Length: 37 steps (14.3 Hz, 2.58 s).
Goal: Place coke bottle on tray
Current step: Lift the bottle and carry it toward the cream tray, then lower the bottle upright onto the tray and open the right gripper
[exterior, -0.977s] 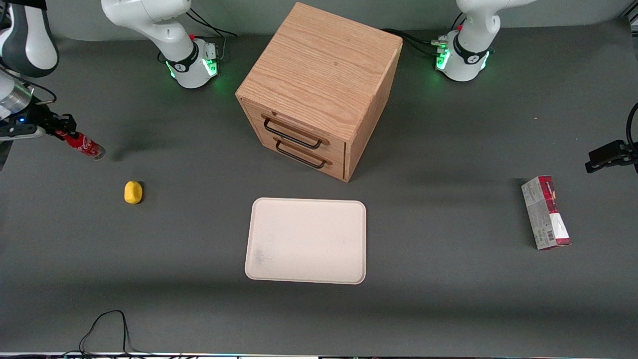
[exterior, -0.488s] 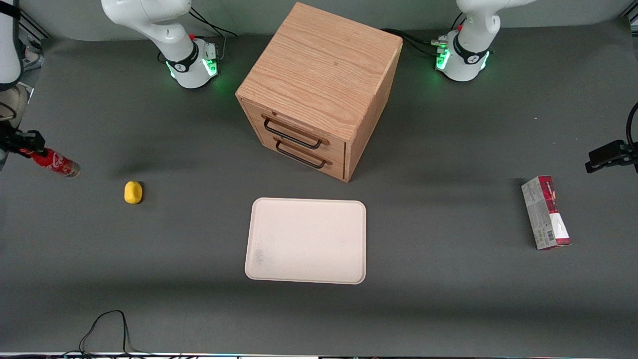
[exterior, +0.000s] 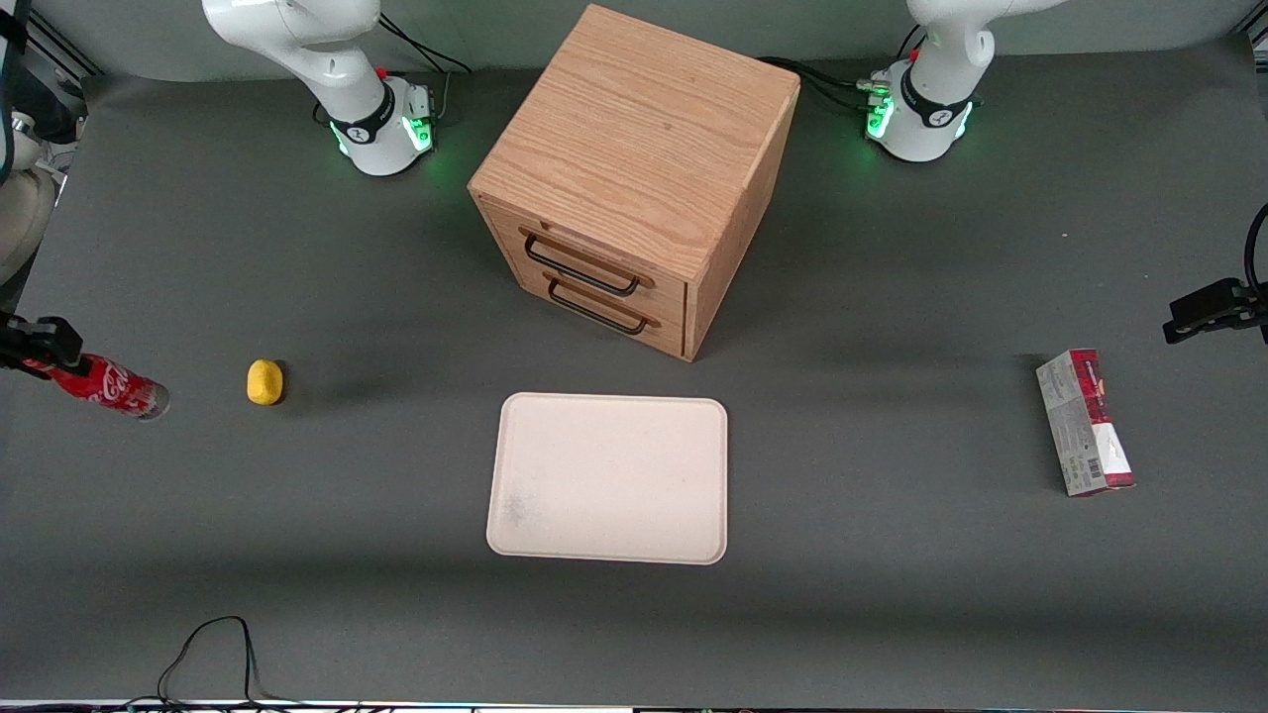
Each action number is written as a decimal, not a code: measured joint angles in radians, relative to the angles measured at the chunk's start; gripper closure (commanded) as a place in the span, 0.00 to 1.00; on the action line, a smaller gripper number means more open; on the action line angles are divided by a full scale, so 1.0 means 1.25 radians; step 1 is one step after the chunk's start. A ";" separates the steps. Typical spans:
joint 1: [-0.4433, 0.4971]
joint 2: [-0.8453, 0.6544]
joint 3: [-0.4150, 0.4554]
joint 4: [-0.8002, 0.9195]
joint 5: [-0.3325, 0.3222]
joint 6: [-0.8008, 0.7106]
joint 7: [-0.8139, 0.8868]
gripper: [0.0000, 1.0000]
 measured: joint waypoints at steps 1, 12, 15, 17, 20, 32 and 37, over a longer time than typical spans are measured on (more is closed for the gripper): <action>-0.003 0.015 0.034 0.031 0.001 -0.008 0.028 1.00; -0.005 0.159 0.438 0.193 -0.054 -0.010 0.485 1.00; 0.032 0.295 0.482 0.248 -0.121 0.071 0.560 1.00; 0.054 0.372 0.482 0.287 -0.143 0.096 0.568 1.00; 0.067 0.444 0.482 0.306 -0.176 0.153 0.568 1.00; 0.078 0.564 0.475 0.303 -0.226 0.263 0.568 0.00; 0.093 0.558 0.444 0.304 -0.230 0.275 0.567 0.00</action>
